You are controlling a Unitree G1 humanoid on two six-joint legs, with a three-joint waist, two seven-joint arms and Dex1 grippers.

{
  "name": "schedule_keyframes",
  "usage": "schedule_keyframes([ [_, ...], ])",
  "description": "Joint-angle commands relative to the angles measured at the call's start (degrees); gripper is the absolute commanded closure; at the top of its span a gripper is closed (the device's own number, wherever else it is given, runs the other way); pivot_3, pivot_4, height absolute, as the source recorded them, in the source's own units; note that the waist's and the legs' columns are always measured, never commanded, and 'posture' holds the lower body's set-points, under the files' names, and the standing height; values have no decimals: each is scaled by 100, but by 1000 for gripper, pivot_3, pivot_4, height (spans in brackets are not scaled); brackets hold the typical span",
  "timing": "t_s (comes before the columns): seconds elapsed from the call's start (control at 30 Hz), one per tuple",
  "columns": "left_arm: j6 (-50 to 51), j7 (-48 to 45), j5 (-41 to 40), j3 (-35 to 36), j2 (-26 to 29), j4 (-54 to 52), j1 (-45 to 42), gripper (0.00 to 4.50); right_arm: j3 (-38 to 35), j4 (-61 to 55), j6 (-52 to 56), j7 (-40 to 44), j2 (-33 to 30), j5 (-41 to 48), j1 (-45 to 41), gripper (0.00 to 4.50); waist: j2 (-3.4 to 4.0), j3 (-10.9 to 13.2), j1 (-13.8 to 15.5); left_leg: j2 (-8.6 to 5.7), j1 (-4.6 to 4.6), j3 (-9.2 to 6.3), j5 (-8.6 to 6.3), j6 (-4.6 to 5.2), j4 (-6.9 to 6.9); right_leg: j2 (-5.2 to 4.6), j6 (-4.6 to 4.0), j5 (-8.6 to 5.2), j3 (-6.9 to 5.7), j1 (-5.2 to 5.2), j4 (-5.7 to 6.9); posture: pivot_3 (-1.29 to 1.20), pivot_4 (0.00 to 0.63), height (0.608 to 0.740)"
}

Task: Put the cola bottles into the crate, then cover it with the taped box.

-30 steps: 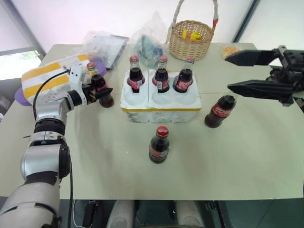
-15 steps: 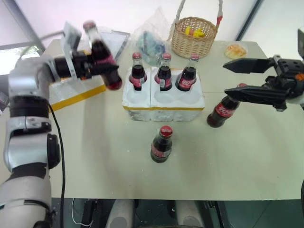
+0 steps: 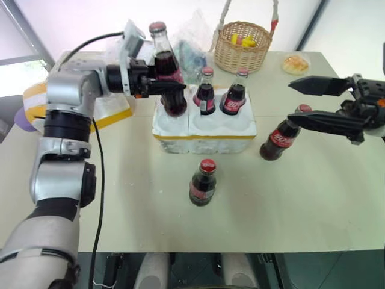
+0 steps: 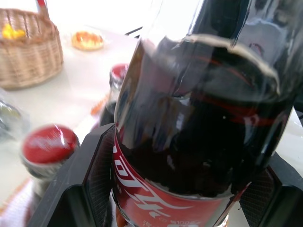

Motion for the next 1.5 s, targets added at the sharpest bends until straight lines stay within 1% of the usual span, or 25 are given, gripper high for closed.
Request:
schedule_keyframes([
  [0.03,-247,-123,51,-137,13,-283,103,1655,-245,-193,-56,-97,-12,144,17,0,0,0,-2,0,0,0,0,0,0,0,-1,0,0,0,1,0,150,737],
  [0.37,-132,-395,41,-307,252,-737,307,1655,-172,-84,-185,-212,110,67,73,0,0,-1,-7,1,0,0,0,0,0,0,-1,1,1,2,-1,0,150,737],
  [0.6,74,-627,-57,-357,578,-1278,581,1655,-40,24,-285,-220,201,-53,7,0,1,-1,-5,1,2,-1,0,0,0,0,-1,1,1,2,0,0,150,737],
  [0.7,-10,-518,-8,-395,518,-1309,691,1655,-20,50,-296,-215,202,-65,-19,0,1,-1,-11,1,2,1,-1,2,-1,0,-2,1,1,2,-1,0,150,737],
  [0.83,-175,-167,2,-337,177,-1127,723,1655,5,105,-295,-215,175,-49,-100,0,2,-2,10,1,3,0,-1,3,0,0,-2,1,1,2,1,0,150,737],
  [0.97,-668,193,266,-434,-124,-880,862,1655,12,95,-277,-217,151,-50,-125,0,2,-2,52,0,3,0,-1,3,7,0,-2,1,1,9,0,0,150,737],
  [1.1,-1046,444,493,-420,-259,-591,905,1655,-26,67,-246,-228,121,-37,-108,0,1,-2,50,-1,2,-1,-1,3,8,0,-1,1,1,10,-3,0,150,737],
  [1.27,-1143,631,552,-404,-341,-386,939,1655,-56,40,-236,-264,117,-29,-76,0,2,-2,37,-1,3,-2,-1,3,8,0,-2,2,1,10,0,0,150,737],
  [1.33,-1111,652,563,-432,-353,-388,1006,640,-48,13,-250,-283,137,-35,-59,0,1,-2,44,-1,3,-2,-1,3,10,0,-2,2,1,10,1,0,150,737],
  [1.4,-1046,592,525,-447,-329,-473,1073,31,-28,-13,-285,-275,149,-63,-28,0,1,-2,39,-1,3,-2,-1,3,12,0,-2,4,1,11,0,0,150,737],
  [1.5,-847,513,357,-358,-213,-810,1153,31,0,-14,-322,-266,165,-94,-11,0,2,-2,24,-1,5,-2,-1,3,12,0,-2,4,1,11,1,0,150,737],
])
